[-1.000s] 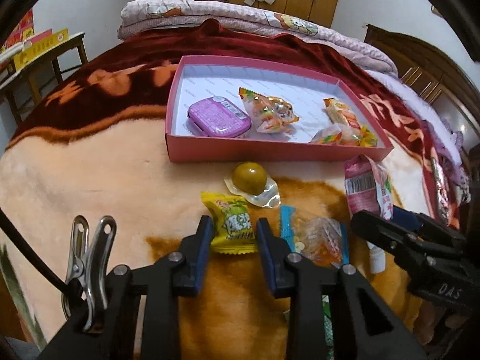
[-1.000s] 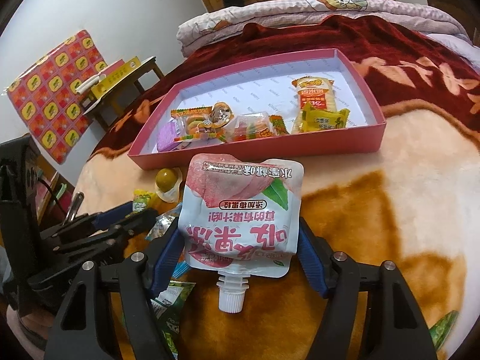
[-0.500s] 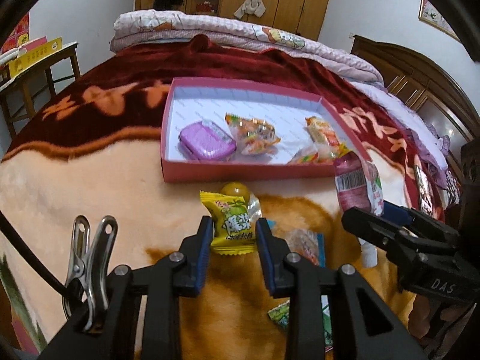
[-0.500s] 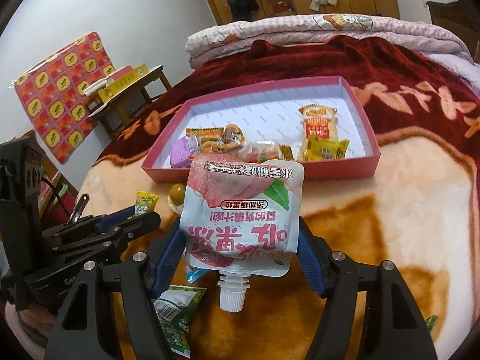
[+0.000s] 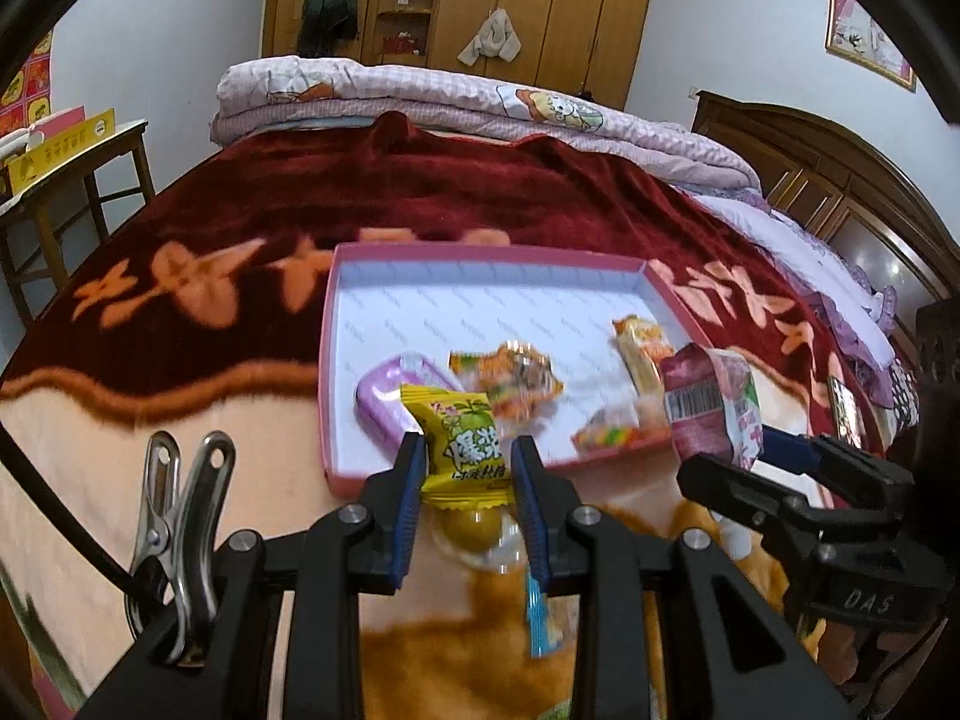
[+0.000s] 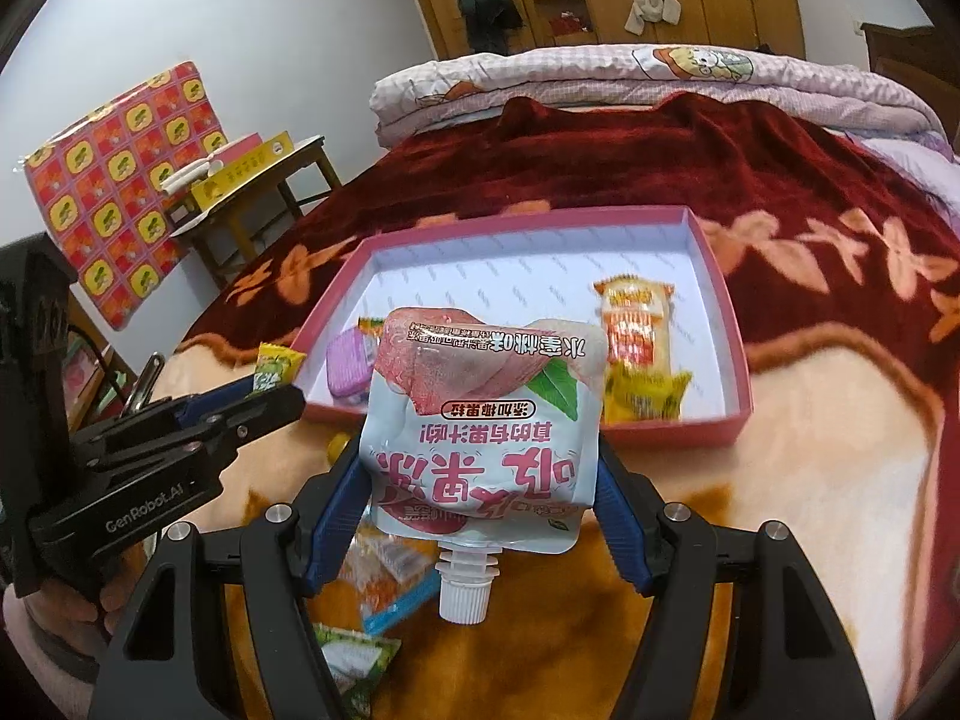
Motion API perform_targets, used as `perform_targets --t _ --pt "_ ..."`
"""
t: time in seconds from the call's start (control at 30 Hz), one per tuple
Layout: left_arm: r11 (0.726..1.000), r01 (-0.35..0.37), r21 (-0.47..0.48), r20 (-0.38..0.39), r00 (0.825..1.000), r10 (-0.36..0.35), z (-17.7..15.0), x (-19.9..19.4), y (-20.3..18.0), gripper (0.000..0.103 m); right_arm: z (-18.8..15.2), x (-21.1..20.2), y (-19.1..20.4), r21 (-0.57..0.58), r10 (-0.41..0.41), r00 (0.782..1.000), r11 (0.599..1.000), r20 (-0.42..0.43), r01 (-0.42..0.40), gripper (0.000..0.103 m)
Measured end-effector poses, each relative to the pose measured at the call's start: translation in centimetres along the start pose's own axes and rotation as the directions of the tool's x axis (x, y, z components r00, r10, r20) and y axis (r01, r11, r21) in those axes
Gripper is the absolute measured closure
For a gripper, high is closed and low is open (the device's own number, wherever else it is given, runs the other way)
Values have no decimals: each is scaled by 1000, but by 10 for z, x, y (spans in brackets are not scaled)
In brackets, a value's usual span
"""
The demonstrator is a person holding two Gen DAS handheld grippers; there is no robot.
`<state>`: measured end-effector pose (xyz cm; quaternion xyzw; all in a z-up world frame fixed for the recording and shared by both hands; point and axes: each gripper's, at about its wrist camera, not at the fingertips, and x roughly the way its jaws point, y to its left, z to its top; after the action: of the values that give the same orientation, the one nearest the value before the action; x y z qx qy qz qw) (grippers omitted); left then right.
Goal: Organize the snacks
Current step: 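Carry the candy and drink pouch into the pink box and release both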
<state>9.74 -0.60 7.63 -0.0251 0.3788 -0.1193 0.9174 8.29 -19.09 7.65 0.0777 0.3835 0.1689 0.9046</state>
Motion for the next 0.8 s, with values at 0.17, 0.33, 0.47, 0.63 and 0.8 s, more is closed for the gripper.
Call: perform_targets --t 0.17,0.33,0.47,0.63,0.8 --pt "1000 10 -2 -1 1000 -10 16 13 2 72 16 9 -1 -7 -14 1000 1000 9 14 32" --pt "1000 0 11 -7 1000 0 30 30 0 72 33 22 -5 1 -20 1000 1000 13 20 32" --pt "999 -17 29 -12 1000 17 42 47 0 72 44 33 -6 -9 -32 999 999 11 32 32" --pt "999 -25 33 -5 1000 25 53 62 4 72 57 47 -9 -22 -49 999 999 4 49 32" --pt "998 -50 35 -8 999 51 62 78 10 72 63 64 -10 -32 -60 998 998 -12 60 32"
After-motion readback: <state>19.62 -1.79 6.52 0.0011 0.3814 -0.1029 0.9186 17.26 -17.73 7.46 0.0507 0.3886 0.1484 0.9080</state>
